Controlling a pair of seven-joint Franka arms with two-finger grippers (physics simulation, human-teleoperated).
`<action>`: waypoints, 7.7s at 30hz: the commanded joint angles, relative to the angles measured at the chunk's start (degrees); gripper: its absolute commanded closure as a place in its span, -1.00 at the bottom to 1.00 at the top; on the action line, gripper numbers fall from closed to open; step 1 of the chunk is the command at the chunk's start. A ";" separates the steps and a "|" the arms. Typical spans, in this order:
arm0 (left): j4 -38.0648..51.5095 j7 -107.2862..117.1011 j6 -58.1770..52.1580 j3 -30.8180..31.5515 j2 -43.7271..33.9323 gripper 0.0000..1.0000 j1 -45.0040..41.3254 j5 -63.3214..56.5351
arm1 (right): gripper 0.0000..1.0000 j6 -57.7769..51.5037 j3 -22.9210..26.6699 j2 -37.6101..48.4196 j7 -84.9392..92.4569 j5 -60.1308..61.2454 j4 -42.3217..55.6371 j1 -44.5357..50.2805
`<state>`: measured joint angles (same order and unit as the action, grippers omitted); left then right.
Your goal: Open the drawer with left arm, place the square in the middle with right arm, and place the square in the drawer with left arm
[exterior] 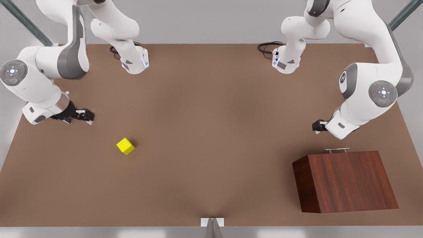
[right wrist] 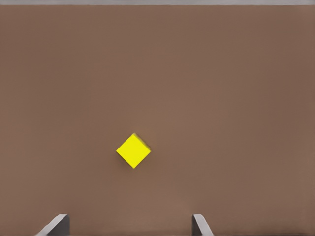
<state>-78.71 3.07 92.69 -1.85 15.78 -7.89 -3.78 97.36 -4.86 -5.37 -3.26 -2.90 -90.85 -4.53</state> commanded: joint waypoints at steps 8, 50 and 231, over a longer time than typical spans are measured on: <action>-35.36 56.51 33.95 -5.71 -16.83 -1.00 0.33 -0.35 | -1.00 4.94 -1.82 -5.79 2.99 1.40 -3.99 1.80; -48.29 81.92 65.96 -9.49 -1.36 -1.00 7.80 -2.90 | -1.00 53.90 -0.76 -17.48 46.50 1.67 -34.05 2.24; -23.59 -14.93 13.13 -17.57 -1.80 -0.45 -19.45 2.46 | -1.00 0.99 8.29 -7.99 13.01 2.72 9.55 -2.51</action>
<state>-102.30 -11.92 105.96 -20.56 14.21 -27.30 -2.49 98.35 3.43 -13.36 9.77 -0.23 -81.25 -7.03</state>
